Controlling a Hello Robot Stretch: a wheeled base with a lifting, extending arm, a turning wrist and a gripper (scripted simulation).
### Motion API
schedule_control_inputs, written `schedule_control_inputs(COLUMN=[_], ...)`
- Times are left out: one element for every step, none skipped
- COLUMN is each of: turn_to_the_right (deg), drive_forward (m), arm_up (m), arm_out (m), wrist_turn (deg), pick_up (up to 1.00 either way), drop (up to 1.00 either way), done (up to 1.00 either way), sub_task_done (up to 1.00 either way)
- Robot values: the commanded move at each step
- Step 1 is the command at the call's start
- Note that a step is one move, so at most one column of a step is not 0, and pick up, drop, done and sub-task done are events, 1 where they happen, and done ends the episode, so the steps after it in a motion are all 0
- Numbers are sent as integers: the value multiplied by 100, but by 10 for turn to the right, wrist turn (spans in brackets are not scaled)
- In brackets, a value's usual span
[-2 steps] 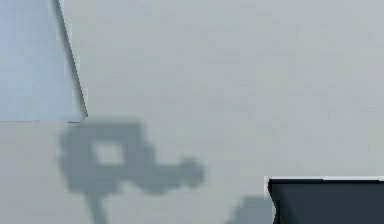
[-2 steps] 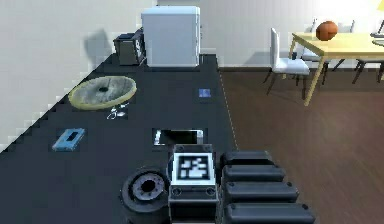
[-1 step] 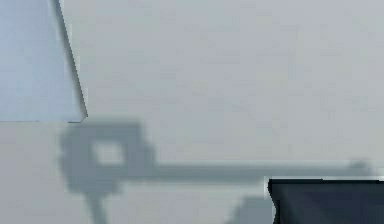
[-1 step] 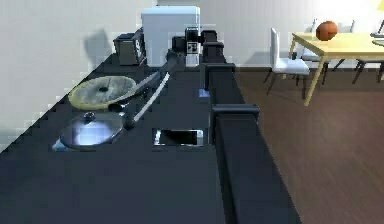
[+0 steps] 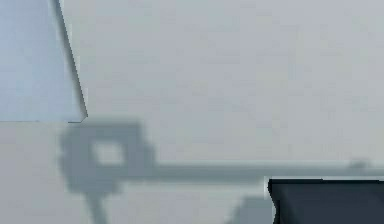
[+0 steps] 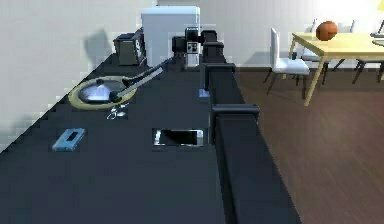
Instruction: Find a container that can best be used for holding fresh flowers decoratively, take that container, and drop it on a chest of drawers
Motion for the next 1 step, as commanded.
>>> schedule_control_inputs(turn_to_the_right=[0], drive_forward=[0], arm_up=[0], arm_out=[0], wrist_turn=[450], pick_up=[0], drop=[0], done=[0], sub_task_done=[0])
